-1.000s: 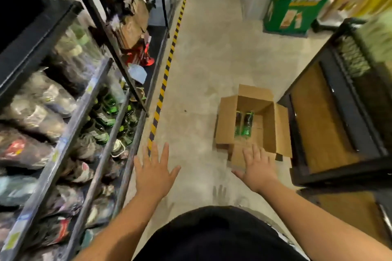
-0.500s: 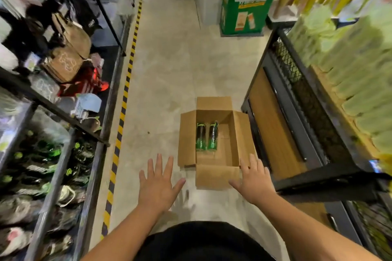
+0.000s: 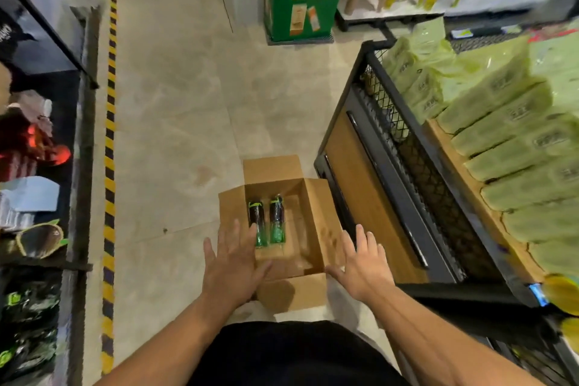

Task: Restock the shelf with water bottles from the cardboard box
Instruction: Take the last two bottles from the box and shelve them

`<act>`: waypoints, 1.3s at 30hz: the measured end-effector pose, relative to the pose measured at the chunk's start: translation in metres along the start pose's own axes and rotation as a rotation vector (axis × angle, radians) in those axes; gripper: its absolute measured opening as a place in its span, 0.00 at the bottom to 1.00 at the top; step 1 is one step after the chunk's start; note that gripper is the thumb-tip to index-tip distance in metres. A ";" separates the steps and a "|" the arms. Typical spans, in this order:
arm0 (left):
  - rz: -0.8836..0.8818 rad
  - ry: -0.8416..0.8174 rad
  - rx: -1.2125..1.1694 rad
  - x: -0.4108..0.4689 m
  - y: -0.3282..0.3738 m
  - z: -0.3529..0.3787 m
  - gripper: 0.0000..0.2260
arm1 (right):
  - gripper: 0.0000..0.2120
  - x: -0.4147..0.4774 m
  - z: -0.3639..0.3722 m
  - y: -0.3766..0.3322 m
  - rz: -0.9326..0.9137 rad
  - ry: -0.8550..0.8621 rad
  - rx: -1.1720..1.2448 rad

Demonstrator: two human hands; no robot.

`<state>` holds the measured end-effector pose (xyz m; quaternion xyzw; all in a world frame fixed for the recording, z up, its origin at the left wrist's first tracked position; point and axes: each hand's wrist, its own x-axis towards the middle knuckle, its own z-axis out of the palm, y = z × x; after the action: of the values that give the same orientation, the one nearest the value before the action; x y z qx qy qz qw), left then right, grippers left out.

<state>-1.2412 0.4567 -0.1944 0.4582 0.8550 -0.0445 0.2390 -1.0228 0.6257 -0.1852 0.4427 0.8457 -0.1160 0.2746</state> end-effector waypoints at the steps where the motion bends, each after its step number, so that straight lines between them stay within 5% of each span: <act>1: 0.003 -0.016 0.008 0.016 -0.004 -0.005 0.40 | 0.42 0.010 -0.006 0.000 0.005 -0.010 -0.008; 11: -0.132 -0.126 0.016 0.132 -0.010 -0.016 0.42 | 0.42 0.136 -0.024 0.002 0.001 -0.167 0.009; 20: -0.316 -0.197 -0.016 0.311 -0.005 0.170 0.37 | 0.43 0.373 0.102 0.024 -0.151 -0.267 -0.082; 27: -0.261 -0.125 0.050 0.425 -0.020 0.335 0.38 | 0.45 0.530 0.253 0.012 -0.240 -0.092 -0.149; 36: -0.081 -0.173 0.135 0.482 -0.018 0.460 0.38 | 0.43 0.560 0.342 -0.016 -0.117 0.219 0.020; 39: -0.327 -0.269 -0.157 0.502 -0.022 0.481 0.38 | 0.45 0.562 0.345 -0.016 -0.113 0.231 0.029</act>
<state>-1.3161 0.6846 -0.8470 0.2834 0.8791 -0.0768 0.3754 -1.1677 0.8494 -0.7885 0.4085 0.8935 -0.0919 0.1620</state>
